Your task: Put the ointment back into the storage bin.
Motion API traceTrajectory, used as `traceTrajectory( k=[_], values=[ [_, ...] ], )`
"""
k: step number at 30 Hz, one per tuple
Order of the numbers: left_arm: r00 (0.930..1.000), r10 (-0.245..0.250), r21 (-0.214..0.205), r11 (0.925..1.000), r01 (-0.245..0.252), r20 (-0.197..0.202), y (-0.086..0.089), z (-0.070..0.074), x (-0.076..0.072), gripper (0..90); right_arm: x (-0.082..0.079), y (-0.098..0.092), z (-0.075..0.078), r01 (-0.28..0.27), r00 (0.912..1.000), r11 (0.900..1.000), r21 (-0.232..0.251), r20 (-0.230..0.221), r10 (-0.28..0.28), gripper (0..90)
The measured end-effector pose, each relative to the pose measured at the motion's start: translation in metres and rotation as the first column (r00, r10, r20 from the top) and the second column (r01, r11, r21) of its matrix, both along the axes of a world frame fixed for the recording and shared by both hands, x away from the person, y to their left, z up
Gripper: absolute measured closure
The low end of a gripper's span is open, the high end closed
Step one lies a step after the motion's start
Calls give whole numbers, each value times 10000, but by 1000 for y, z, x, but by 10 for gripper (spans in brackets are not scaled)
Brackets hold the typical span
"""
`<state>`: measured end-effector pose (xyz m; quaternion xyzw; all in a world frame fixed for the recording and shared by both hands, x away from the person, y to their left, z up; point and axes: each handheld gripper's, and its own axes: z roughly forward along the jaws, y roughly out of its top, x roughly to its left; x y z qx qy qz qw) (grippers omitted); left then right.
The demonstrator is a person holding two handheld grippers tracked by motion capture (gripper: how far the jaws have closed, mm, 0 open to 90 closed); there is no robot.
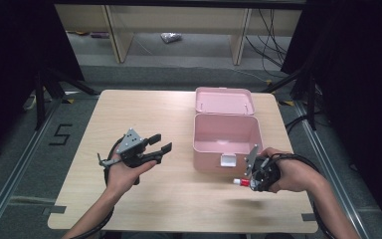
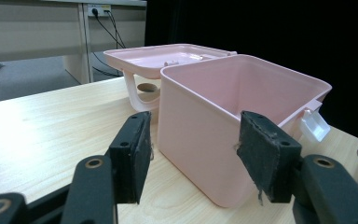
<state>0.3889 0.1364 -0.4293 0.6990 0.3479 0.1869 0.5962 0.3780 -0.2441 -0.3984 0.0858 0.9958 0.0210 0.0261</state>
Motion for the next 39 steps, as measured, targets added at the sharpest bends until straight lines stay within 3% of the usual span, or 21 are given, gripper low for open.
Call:
traceTrajectory(
  k=[1, 4, 5, 6, 9, 11, 12, 14, 18, 19, 20, 21, 22, 23, 24, 25, 26, 30, 31, 32, 39],
  values=[
    [10000, -3, 5, 10000, 3, -4, 0, 0, 0, 435, 0, 0, 2, 121, 9999, 9999, -30, 9, -121, 710],
    [10000, 8, -5, 10000, -8, 2, 0, 0, 0, 435, 4, 0, 5, -408, 9991, 9992, 60, 131, 407, 710],
    [10000, 10, -2, 10000, -10, -4, 0, 0, 0, 435, 2, 0, 7, 53, 10000, 10000, -36, -6, -53, 710],
    [10000, 17, -16, 10000, -17, -8, 0, 0, 0, 435, 2, 0, 9, 59, 10000, 10000, -49, 38, -59, 710],
    [10000, 13, -22, 10000, -13, -6, 0, 0, -1, 435, 6, 1, 12, -317, 9994, 9995, -43, 105, 318, 710],
    [10000, 40, -1, 10000, -40, -27, 1, 0, 0, 435, 5, 0, 15, -101, 9997, 9999, 13, 204, 100, 710],
    [10000, 40, -7, 10000, -40, -23, 2, 0, 0, 435, 7, 0, 15, -404, 9989, 9992, 52, 247, 403, 710],
    [10000, 39, -9, 10000, -39, -19, 2, 0, 0, 435, 6, 1, 18, 5, 9999, 10000, -37, 138, -5, 710],
    [10000, 39, -6, 10000, -39, 4, 2, 0, 0, 435, 10, 1, 21, -355, 9991, 9994, 45, 247, 353, 710],
    [10000, 43, -14, 10000, -43, 4, 2, 0, 0, 435, 8, 1, 23, -74, 9998, 10000, 12, 209, 73, 710],
    [10000, 43, -13, 10000, -43, -4, 2, 0, 0, 435, 12, 1, 23, -498, 9984, 9987, 121, 262, 494, 710],
    [10000, 35, -11, 10000, -35, -19, 2, 0, 0, 435, 9, 1, 26, -32, 9997, 10000, 4, 228, 32, 710],
    [10000, 40, -12, 10000, -40, -20, 2, 0, 0, 435, 12, 1, 26, -416, 9988, 9991, 118, 258, 413, 710],
    [10000, 32, 3, 10000, -32, -23, 2, -1, 0, 435, 10, 1, 28, -99, 9995, 9999, 55, 295, 97, 710],
    [10000, 39, -3, 10000, -39, -25, 2, -1, 0, 435, 12, 1, 29, -421, 9985, 9990, 163, 350, 415, 710],
    [10000, 40, 1, 10000, -40, -23, 2, -1, -1, 435, 10, 1, 30, -140, 9992, 9999, 91, 363, 137, 710],
    [10000, 44, -7, 10000, -44, -18, 2, -1, -1, 435, 12, 1, 31, -342, 9988, 9993, 150, 357, 337, 710],
    [10000, 44, -14, 10000, -44, -12, 2, 0, -1, 435, 12, 1, 35, -52, 9992, 10000, 8, 389, 52, 710],
    [10000, 37, -5, 10000, -37, -13, 2, 0, -1, 435, 14, 1, 36, -345, 9985, 9994, 75, 425, 342, 710],
    [10000, 39, -4, 10000, -39, -15, 2, -1, -1, 435, 13, 1, 38, -154, 9988, 9999, 1, 473, 154, 710],
    [10000, 35, -8, 10000, -35, -9, 2, -1, -1, 435, 17, 3, 43, -379, 9982, 9993, 81, 476, 374, 710]
  ],
)
